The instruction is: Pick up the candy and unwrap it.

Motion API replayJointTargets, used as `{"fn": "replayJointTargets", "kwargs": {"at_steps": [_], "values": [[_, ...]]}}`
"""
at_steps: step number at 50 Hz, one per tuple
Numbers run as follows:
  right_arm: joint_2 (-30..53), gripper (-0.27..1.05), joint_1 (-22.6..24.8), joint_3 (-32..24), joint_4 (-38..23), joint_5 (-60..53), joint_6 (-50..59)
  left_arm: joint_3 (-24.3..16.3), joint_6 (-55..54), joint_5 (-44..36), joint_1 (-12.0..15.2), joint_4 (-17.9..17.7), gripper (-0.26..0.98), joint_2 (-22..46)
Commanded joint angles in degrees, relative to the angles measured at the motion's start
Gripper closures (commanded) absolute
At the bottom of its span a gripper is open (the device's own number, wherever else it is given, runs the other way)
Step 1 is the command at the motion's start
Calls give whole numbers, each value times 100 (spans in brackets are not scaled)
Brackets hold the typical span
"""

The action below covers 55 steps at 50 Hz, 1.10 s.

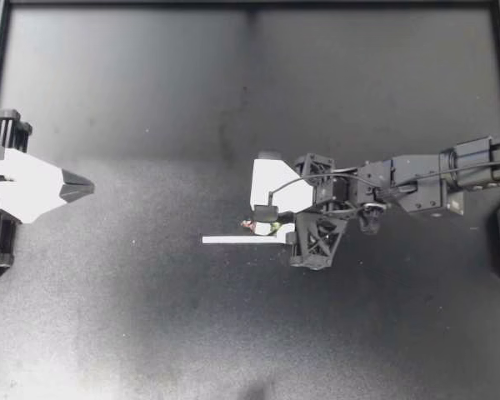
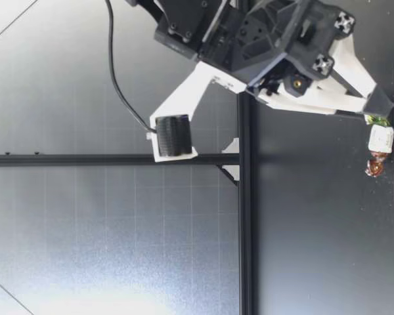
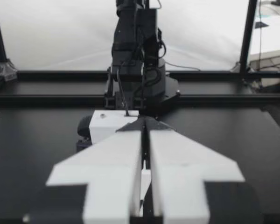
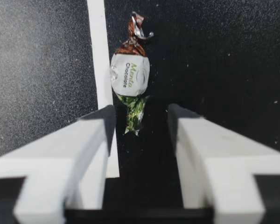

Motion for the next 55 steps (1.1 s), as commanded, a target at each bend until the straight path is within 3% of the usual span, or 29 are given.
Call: {"fn": "replayJointTargets", "kwargs": {"at_steps": [1, 9, 15, 40, 48, 55], "values": [[-62, 50, -53, -114, -9, 123, -9, -70, 9, -44, -9, -9, 83, 26], [-105, 85, -53, -325, -9, 563, -44, -70, 26, -9, -9, -9, 83, 44], [-211, 98, -44, -422, -9, 571, -35, -70, 26, -9, -9, -9, 83, 149], [-1397, 99, 220, -272, 0, 360, 158, -158, 316, -642, 62, -35, 79, 1415], [-1828, 99, 448, -176, 0, 264, 229, -316, 404, -888, 53, -53, 68, 1854], [-2136, 99, 598, -105, 0, 114, 360, -554, 457, -932, 53, -62, 49, 2347]]}}
